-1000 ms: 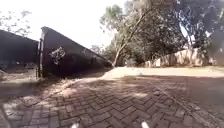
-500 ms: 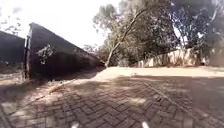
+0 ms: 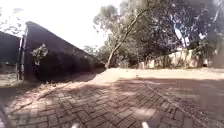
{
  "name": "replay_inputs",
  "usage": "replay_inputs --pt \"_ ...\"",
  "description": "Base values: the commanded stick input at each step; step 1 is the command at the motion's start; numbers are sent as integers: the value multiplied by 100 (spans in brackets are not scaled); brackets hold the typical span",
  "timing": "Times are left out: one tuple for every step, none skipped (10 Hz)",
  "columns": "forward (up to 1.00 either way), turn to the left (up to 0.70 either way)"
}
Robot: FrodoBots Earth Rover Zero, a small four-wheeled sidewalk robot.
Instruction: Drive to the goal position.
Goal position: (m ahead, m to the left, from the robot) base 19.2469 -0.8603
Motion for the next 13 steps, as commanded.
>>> replay_inputs --pt "70 0" --pt "70 0" --pt "70 0" --pt "70 0" --pt "70 0" --pt "70 0" --pt "70 0" --pt "70 0" --pt "70 0" --pt "70 -24" --pt "70 -35" --pt "70 -32" --pt "70 -14"
